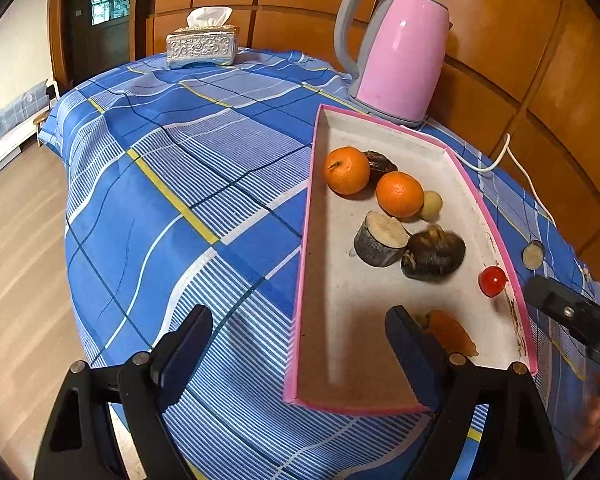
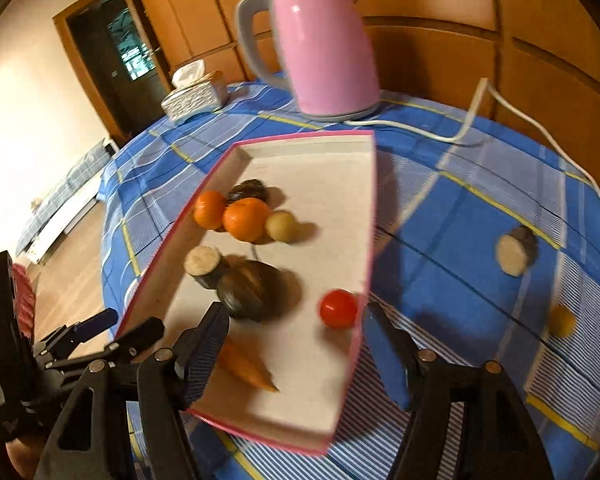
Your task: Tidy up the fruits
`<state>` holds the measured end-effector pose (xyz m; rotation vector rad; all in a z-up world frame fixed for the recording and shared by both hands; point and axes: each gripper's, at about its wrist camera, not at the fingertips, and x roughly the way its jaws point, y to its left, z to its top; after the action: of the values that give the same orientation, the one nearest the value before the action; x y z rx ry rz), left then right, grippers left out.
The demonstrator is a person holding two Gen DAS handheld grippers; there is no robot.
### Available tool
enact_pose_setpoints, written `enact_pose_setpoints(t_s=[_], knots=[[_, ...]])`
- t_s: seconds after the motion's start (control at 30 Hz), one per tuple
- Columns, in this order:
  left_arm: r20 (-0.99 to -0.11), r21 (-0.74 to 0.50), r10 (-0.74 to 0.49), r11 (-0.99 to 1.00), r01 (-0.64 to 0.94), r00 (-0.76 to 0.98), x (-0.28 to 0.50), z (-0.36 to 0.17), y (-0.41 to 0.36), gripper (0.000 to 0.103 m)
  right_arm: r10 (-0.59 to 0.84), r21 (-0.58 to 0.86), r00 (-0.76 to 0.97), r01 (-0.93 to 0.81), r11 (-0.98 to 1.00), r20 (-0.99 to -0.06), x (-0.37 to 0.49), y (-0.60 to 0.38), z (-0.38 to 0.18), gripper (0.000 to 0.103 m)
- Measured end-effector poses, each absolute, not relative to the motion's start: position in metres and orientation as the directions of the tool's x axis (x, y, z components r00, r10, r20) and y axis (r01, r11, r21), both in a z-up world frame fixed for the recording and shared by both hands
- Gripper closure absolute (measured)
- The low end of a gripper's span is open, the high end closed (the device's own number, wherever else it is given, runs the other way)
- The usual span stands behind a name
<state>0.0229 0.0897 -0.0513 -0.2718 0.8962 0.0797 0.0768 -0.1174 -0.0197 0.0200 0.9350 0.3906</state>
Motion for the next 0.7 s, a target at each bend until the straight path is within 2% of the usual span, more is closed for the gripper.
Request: enact_pose_setpoints(t_s=[0.27, 0.47, 0.7], knots=[[-0.775, -0.193, -0.045, 0.967, -0.168, 0.63, 0.021, -0.047, 0.085, 0.014, 0.202, 0.125, 0.624, -0.165, 0.978, -0.755, 0.053, -0.174, -0.009, 0.033], [-0.771, -0.194, -0.049, 0.968, -0.161, 0.635, 0.02, -0.044, 0.082, 0.014, 0.019, 0.057, 0.664, 0.035, 0.998, -0.747, 0.034, -0.237, -0.012, 0.033], [-0.763, -0.189, -0.053, 0.971, -0.144, 0.644, 0.015, -0.039, 0.077, 0.014, -0.205, -0.003, 0.612, 0.314, 0.949, -0.764, 0.007, -0.317, -0.028, 0.033]])
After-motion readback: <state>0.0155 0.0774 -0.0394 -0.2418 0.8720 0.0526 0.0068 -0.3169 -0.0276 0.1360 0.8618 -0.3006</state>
